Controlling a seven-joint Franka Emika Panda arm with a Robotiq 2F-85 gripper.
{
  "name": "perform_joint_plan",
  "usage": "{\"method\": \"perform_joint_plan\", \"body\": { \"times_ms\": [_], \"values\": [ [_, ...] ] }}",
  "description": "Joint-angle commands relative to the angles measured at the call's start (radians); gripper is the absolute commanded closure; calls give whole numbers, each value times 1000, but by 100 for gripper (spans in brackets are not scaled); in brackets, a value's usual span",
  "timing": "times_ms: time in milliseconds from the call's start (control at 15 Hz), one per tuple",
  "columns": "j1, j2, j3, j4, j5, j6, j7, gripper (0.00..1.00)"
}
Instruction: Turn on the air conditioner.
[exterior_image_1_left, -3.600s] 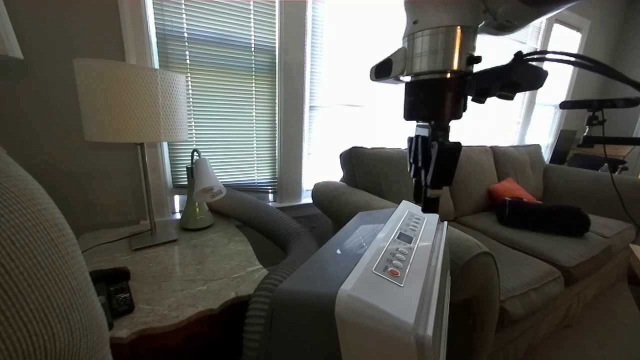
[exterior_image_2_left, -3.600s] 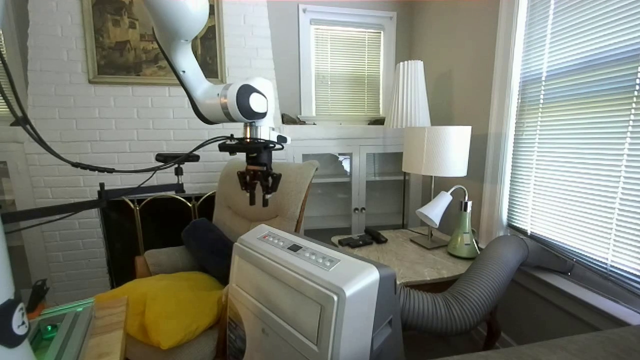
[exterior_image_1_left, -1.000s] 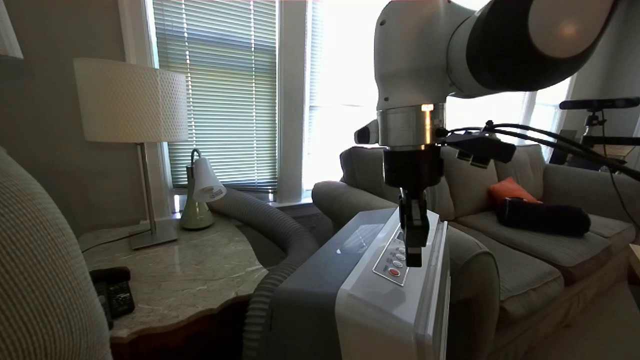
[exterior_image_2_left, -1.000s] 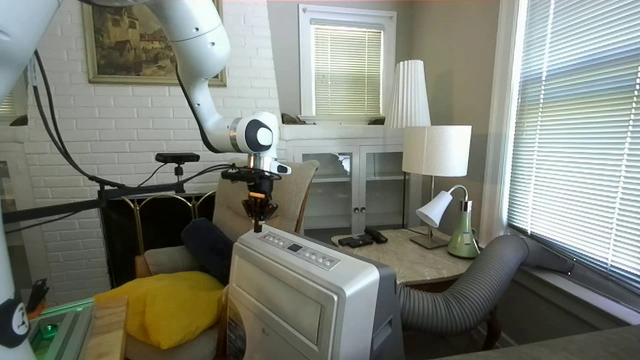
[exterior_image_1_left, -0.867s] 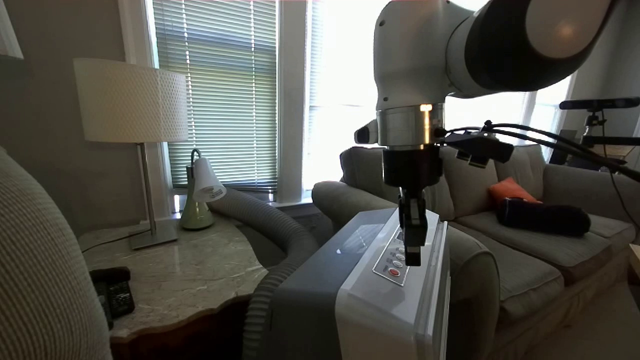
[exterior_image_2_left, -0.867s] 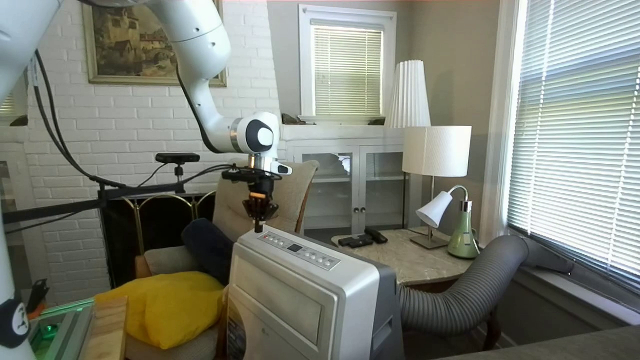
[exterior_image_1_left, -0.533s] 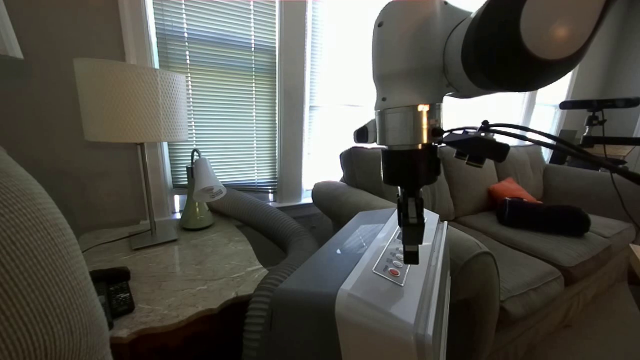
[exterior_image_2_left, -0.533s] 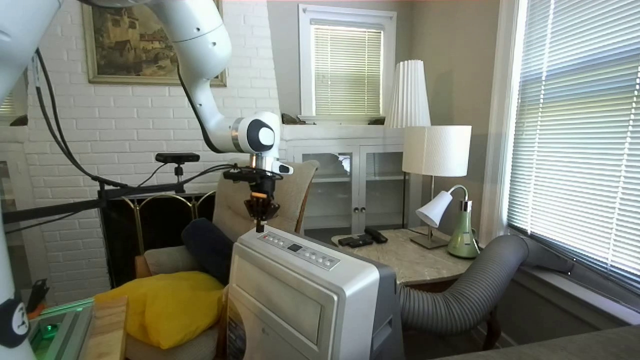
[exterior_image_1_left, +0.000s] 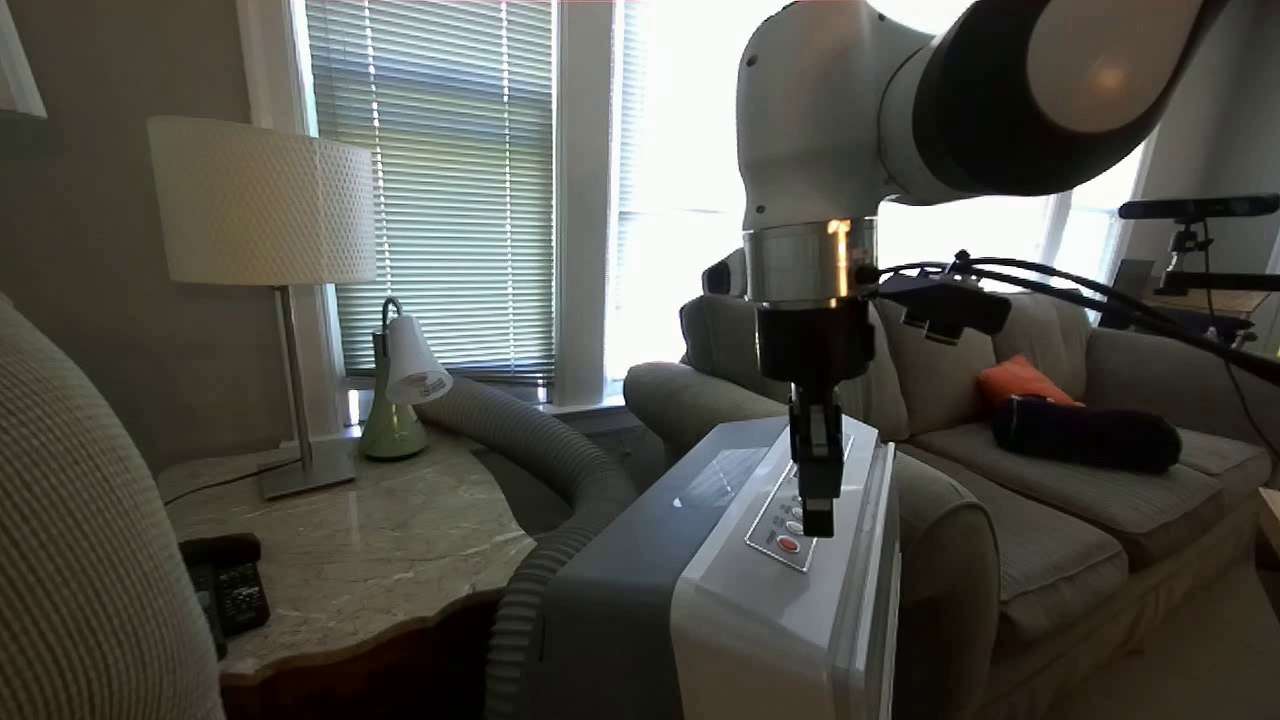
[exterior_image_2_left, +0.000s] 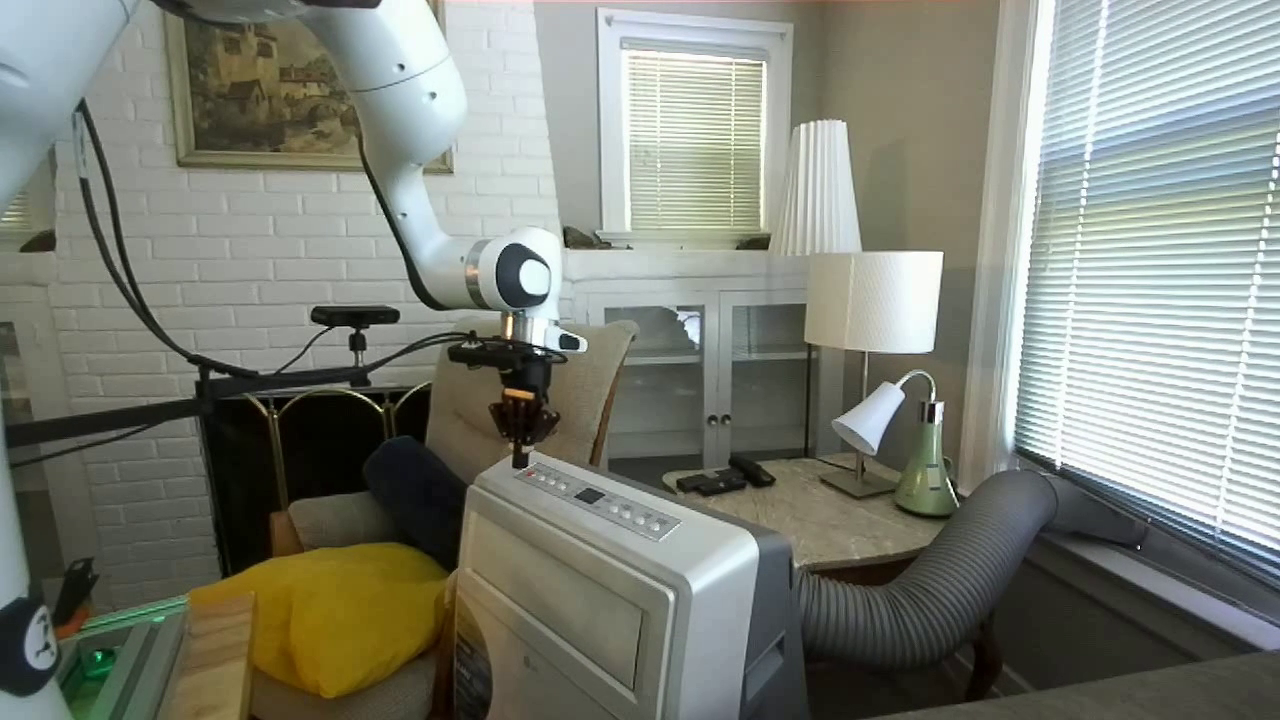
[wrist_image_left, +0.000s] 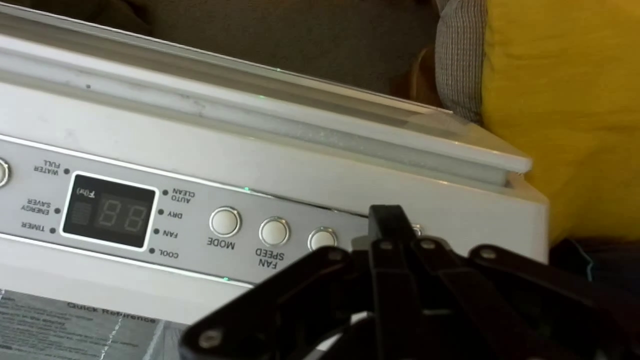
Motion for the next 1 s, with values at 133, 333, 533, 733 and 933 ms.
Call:
{"method": "perform_joint_plan", "body": {
  "times_ms": [133,333,533,733,933],
  "values": [
    [16,37,-19,48,-28,-36,37,100],
    [16,46,-23,57,-28,-29,35,100],
    [17,53,-24,67,-28,-29,33,100],
    [16,56,-22,72,-25,-30,29,100],
    [17,61,-22,79,-24,-32,28,100]
  ]
}}
